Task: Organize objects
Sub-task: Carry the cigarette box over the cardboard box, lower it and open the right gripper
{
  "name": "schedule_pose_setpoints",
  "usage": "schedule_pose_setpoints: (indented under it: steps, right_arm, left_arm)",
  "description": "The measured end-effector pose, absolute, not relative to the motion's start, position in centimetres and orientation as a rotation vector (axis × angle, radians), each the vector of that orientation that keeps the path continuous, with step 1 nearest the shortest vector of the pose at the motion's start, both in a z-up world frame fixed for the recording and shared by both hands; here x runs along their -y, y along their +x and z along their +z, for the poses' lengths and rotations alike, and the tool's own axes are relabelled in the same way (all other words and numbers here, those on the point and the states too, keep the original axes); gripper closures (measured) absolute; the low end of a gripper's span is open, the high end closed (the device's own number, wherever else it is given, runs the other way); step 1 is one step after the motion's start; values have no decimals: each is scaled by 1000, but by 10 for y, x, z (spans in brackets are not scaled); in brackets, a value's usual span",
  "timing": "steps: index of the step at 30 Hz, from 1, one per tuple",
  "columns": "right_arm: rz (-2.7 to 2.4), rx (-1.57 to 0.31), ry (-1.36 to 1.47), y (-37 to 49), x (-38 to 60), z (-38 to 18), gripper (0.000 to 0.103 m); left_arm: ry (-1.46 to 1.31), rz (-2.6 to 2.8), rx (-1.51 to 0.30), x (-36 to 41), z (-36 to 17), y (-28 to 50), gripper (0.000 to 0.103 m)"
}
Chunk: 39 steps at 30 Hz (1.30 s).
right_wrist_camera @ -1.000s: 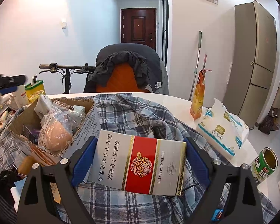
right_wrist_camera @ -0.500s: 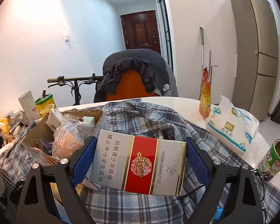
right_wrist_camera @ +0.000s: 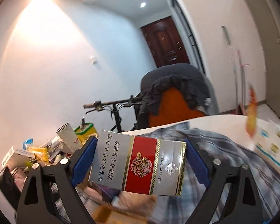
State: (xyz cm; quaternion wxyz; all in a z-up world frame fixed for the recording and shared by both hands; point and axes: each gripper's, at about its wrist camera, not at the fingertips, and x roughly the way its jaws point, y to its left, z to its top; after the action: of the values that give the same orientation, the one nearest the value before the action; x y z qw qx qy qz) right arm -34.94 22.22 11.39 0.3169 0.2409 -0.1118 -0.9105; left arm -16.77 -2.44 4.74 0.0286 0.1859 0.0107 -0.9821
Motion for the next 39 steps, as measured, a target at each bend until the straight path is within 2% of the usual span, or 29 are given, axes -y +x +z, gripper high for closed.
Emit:
schedule_pose_setpoints:
  steps: [8,10,14,17,25,31,35,39]
  right_arm:
    - [-2411,33,753,-396,-140,97,12]
    - [-2426,-35,810,-404,-133,85,12]
    - [-2366,-45,926,-408,-138,73,12]
    - [-2365,-144,997,-407,-134,71,12]
    - [-2301,-174,1184,-419,-131,55,11]
    - [-2315,-120,1160,-418,-140,61,10]
    - [-2327,-73,1114,-414,-147,76,0]
    - [-2348,-151,1099,-408,-140,82,0]
  left_arm:
    - [581,-3030,-38,24,47,-167,0]
    - [583,-3031,-32,24,46,-167,0]
    - [589,-3031,-19,23,46,-168,0]
    - [594,-3030,-11,22,45,-169,0]
    - [608,-3026,-25,23,44,-171,0]
    - [613,-3027,-20,22,44,-171,0]
    - [615,-3028,-17,22,44,-172,0]
    - [617,-3029,-17,21,44,-172,0]
